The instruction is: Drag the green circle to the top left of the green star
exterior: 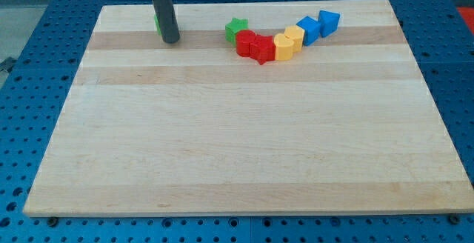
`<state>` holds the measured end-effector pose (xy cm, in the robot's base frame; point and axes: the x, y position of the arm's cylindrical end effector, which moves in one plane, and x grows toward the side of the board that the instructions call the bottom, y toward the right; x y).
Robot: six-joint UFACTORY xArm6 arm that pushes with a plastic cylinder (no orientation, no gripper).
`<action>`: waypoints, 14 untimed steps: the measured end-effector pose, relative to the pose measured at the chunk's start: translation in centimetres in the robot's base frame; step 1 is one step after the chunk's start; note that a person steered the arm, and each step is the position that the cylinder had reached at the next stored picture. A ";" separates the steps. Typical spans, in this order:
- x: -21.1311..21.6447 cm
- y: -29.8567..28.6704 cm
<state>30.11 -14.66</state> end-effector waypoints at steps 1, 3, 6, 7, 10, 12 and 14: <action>0.2 -3.8; -3.6 -6.1; -5.3 4.4; -6.2 1.6; -10.6 1.7; -10.0 4.7; -6.6 4.7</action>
<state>23.51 -9.95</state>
